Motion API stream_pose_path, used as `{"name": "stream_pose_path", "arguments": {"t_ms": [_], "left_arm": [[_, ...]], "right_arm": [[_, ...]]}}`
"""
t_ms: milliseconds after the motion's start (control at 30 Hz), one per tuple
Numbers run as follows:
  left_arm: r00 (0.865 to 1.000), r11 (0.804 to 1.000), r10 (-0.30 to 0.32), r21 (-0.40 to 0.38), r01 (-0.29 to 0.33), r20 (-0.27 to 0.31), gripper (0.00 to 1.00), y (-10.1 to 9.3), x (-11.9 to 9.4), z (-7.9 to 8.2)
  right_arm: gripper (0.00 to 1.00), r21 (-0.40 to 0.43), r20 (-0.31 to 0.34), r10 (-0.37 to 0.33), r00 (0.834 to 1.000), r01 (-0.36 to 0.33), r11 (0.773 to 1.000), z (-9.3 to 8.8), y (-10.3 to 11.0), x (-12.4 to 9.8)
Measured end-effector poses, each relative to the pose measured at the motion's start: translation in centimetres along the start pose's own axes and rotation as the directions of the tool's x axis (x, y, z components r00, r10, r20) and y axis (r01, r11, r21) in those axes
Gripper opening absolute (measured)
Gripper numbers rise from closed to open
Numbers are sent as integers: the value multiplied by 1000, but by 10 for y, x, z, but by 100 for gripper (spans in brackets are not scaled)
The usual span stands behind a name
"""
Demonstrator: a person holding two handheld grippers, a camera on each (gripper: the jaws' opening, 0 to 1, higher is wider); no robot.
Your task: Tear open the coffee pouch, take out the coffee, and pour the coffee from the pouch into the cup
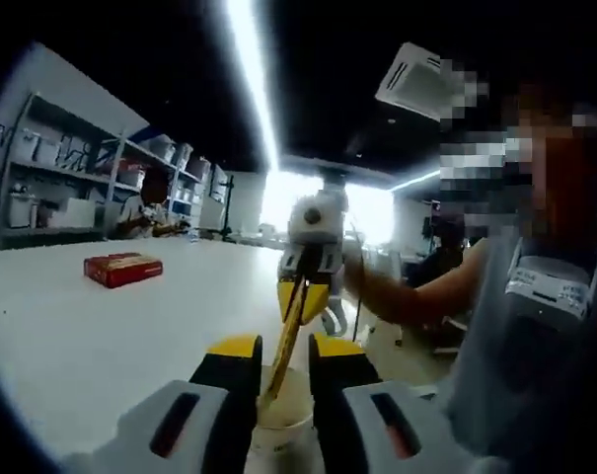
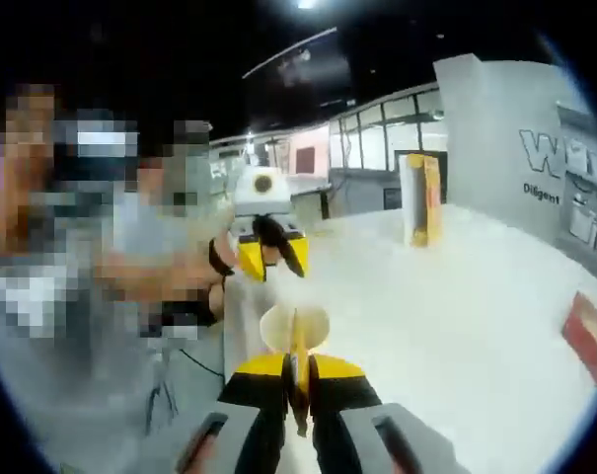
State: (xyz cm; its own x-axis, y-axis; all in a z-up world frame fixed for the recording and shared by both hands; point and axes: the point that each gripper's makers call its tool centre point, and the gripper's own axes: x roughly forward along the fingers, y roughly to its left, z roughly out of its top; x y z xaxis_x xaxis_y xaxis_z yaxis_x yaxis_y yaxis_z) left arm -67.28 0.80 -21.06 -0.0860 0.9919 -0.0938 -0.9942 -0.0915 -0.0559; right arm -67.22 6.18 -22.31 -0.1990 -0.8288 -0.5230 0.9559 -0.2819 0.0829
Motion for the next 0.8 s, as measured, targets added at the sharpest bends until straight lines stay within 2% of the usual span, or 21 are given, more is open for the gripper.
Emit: {"name": "stream_pose_path", "arguments": {"t_ms": [67,133,233,300,400,500,633,800], "left_arm": [[998,997,35,66,-32,-51,24,-4,3,-7],[996,996,34,89,-27,-79,25,-9,4,-11],[993,996,38,84,-28,-115,25,-5,6,-14],[989,997,39,71,-29,-146,25,3,7,-17],[984,999,18,50,-10,-176,23,7,10,-19],[985,999,-24,21,28,-173,19,4,16,-19],[986,999,-43,19,46,-162,15,0,20,-18],[987,997,-70,10,72,-148,12,-2,23,-18]], "right_arm": [[8,-5,-62,-6,998,6,1000,3,-1,1],[8,-22,-120,3,993,-6,1000,7,0,1],[8,-66,-189,8,982,-21,998,11,4,2],[8,-92,-252,16,968,-41,995,13,7,3],[8,-114,-288,14,958,-49,992,20,9,5],[8,-137,-331,10,943,-59,989,23,12,6],[8,-145,-365,18,931,-76,987,23,15,9],[9,-159,-372,13,928,-78,984,23,13,8]]}}
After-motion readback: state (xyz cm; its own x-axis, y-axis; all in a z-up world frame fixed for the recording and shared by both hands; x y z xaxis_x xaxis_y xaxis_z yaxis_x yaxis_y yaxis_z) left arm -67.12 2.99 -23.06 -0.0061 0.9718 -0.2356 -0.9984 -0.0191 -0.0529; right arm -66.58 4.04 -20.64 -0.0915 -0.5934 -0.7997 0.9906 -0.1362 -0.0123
